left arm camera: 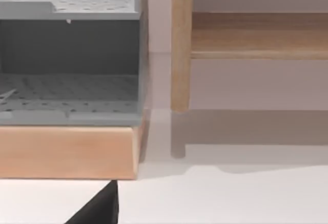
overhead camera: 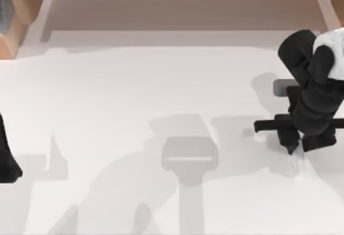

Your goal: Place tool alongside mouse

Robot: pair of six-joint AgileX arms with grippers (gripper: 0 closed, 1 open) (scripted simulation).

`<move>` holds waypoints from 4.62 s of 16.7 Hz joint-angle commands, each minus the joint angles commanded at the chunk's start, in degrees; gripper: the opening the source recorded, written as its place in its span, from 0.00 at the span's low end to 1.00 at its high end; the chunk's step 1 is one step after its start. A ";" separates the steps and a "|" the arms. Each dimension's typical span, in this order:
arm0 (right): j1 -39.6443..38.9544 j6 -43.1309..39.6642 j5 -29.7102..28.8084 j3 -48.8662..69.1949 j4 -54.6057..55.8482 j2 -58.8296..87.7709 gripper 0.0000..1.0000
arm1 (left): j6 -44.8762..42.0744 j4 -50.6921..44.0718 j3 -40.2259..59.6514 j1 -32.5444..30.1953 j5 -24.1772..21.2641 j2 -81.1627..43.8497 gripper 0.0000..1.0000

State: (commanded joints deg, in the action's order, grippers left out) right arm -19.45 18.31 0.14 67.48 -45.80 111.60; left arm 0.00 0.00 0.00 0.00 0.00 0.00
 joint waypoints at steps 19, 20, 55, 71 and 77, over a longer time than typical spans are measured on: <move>6.31 -6.22 0.16 6.47 -7.79 -1.36 0.00 | 0.00 0.00 0.00 0.00 0.00 0.00 1.00; 9.31 -9.14 0.19 7.46 -8.35 -0.67 0.00 | 0.00 0.00 0.00 0.00 0.00 0.00 1.00; 52.04 -50.99 -5.46 14.43 -12.95 3.96 0.00 | 0.00 0.00 0.00 0.00 0.00 0.00 1.00; 52.16 -50.00 -0.12 12.91 -7.17 5.59 0.00 | 0.00 0.00 0.00 0.00 0.00 0.00 1.00; 52.16 -50.00 -0.12 12.91 -7.17 5.59 0.45 | 0.00 0.00 0.00 0.00 0.00 0.00 1.00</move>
State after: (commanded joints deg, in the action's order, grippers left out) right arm 32.71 -31.69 0.01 80.39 -52.98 117.19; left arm 0.00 0.00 0.00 0.00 0.00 0.00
